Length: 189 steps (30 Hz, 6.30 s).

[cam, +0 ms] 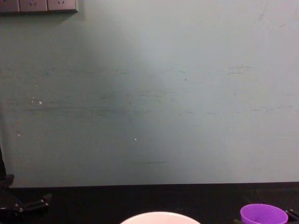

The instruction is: Pick up the cup and pour the mung beans from the cup into the bowl.

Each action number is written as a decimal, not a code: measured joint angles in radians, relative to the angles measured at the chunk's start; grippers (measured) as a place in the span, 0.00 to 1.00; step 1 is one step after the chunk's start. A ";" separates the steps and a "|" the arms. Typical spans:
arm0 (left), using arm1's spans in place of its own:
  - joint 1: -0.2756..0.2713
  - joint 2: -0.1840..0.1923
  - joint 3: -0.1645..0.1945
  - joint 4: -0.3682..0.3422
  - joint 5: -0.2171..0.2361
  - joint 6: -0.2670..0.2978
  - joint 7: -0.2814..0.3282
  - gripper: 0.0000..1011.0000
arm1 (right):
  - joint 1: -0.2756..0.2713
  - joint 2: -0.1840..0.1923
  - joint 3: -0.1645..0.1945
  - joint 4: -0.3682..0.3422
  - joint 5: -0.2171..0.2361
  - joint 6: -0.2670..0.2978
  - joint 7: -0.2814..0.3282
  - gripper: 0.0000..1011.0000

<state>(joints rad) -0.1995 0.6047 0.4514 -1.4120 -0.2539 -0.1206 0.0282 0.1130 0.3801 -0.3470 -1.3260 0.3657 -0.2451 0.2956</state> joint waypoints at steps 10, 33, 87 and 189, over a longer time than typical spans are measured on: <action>0.000 0.000 0.000 0.000 0.000 0.000 0.000 0.99 | 0.000 0.001 -0.001 0.000 0.002 0.000 0.000 0.99; 0.000 0.000 0.000 0.000 0.000 0.000 0.000 0.99 | 0.000 0.001 -0.001 0.000 0.004 -0.001 0.000 0.99; 0.000 0.000 0.000 0.000 0.000 0.000 0.000 0.99 | -0.039 0.075 0.124 -0.312 0.091 0.215 0.073 0.73; 0.000 0.000 0.000 0.000 0.000 0.000 0.000 0.99 | 0.064 0.189 0.170 -0.570 0.165 0.502 0.053 0.73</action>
<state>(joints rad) -0.1995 0.6046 0.4514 -1.4120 -0.2539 -0.1205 0.0283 0.1767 0.5691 -0.1770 -1.8965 0.5311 0.2574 0.3482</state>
